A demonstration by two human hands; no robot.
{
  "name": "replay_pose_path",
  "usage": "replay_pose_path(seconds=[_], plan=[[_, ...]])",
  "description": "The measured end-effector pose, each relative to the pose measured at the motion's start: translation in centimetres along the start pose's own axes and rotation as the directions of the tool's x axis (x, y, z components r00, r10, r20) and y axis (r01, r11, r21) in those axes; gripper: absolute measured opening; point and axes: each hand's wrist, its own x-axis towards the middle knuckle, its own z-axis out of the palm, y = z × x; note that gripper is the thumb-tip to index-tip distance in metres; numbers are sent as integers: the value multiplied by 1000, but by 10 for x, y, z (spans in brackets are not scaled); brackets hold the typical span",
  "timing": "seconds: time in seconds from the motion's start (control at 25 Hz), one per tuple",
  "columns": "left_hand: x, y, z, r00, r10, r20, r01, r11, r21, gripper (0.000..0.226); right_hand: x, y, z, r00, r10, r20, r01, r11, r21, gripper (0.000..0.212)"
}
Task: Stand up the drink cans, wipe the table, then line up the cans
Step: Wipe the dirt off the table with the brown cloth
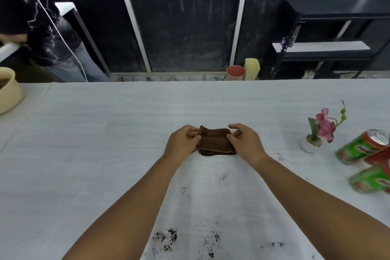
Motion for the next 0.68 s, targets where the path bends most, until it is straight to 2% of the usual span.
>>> replay_pose_path(seconds=[0.08, 0.12, 0.2, 0.24, 0.32, 0.4, 0.68], plan=[[-7, -24, -13, 989, 138, -48, -126, 970, 207, 22, -1, 1, 1, 980, -183, -80, 169, 973, -159, 31], [-14, -39, -25, 971, 232, -66, -197, 921, 337, 25, 0, 0, 3, 951, -305, -56, 284, 929, -238, 31], [-31, -75, -53, 916, 391, -94, -271, 773, 574, 31, 3, -6, 8, 871, -469, 147, 492, 820, -293, 34], [-42, -92, -66, 894, 433, -119, -266, 725, 635, 34, 6, -9, 11, 834, -483, 265, 548, 778, -308, 38], [-62, -118, -83, 875, 438, -204, -230, 749, 622, 38, 11, -12, 17, 793, -468, 391, 601, 706, -374, 42], [-73, -129, -86, 874, 406, -266, -199, 800, 565, 35, 11, -14, 21, 784, -481, 393, 619, 664, -420, 39], [-70, -124, -86, 880, 388, -273, -186, 812, 554, 28, -78, -4, 20, 777, -536, 330, 627, 706, -328, 31]])
